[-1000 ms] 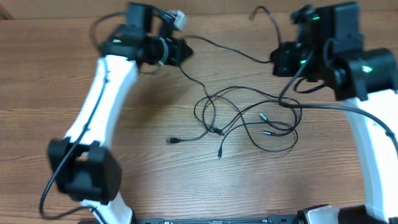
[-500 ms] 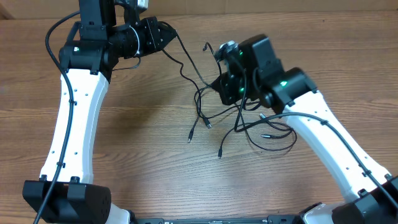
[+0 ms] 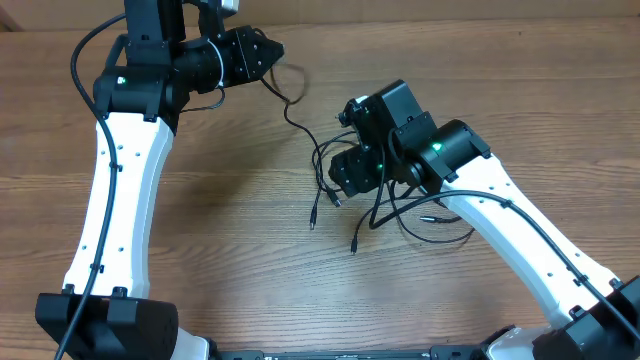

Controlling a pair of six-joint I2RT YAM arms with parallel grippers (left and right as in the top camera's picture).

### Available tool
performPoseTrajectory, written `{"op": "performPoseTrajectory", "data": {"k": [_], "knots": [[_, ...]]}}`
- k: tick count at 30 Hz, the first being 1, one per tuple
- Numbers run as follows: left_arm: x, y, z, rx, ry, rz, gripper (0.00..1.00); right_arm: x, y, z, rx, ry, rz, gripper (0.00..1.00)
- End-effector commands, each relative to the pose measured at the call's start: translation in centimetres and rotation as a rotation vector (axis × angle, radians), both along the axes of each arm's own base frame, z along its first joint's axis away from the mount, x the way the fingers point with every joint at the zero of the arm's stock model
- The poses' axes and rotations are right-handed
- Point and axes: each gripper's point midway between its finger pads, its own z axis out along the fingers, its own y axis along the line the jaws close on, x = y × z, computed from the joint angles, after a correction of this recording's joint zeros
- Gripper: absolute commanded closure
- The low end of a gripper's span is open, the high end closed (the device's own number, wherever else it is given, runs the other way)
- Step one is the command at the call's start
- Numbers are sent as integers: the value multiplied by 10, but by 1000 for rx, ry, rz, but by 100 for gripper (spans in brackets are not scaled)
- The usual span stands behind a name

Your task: Untangle cables

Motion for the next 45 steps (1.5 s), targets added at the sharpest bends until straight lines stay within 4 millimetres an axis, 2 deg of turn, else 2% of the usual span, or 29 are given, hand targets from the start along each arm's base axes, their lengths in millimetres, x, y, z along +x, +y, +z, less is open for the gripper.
{"op": "performPoseTrajectory", "data": {"k": [1, 5, 7, 8, 11, 16, 24, 27, 31, 35, 38, 39, 40, 41, 43, 45], "knots": [[-5, 4, 22, 0, -59, 9, 96, -4, 18, 30, 88, -61, 85, 20], [-12, 1, 30, -38, -40, 6, 96, 17, 30, 35, 113, -186, 96, 17], [-17, 2, 37, -59, -27, 20, 96, 28, 38, 41, 153, -245, 89, 11], [-19, 2, 41, -69, -23, 28, 96, 35, 41, 44, 172, -280, 87, 0], [-28, 4, 55, -98, -20, 59, 96, 50, 47, 49, 203, -368, 71, 0], [-45, 8, 79, -161, -2, 115, 96, 64, 53, 45, 247, -465, 58, 1], [-68, 2, 88, -211, 50, 85, 96, 90, 65, 67, 329, -687, 54, 0], [-70, 0, 90, -229, 59, 76, 96, 86, 78, 57, 326, -688, 110, 0], [-69, 0, 91, -229, 53, 75, 96, 64, 102, 39, 339, -618, 213, 0], [-73, -3, 93, -243, 58, 45, 96, 59, 113, 48, 355, -669, 255, 0], [-81, -10, 97, -267, 68, -12, 96, 62, 117, 58, 371, -728, 267, 17], [-83, -11, 97, -272, 70, -24, 96, 64, 118, 59, 374, -737, 264, 30], [-84, -12, 98, -274, 70, -31, 96, 65, 118, 59, 375, -740, 263, 50], [-84, -12, 98, -270, 64, -33, 96, 65, 118, 58, 372, -738, 259, 75], [-83, -11, 98, -261, 50, -36, 96, 64, 117, 54, 372, -712, 250, 95], [-83, -11, 98, -261, 50, -36, 96, 64, 116, 52, 372, -694, 237, 96]]}}
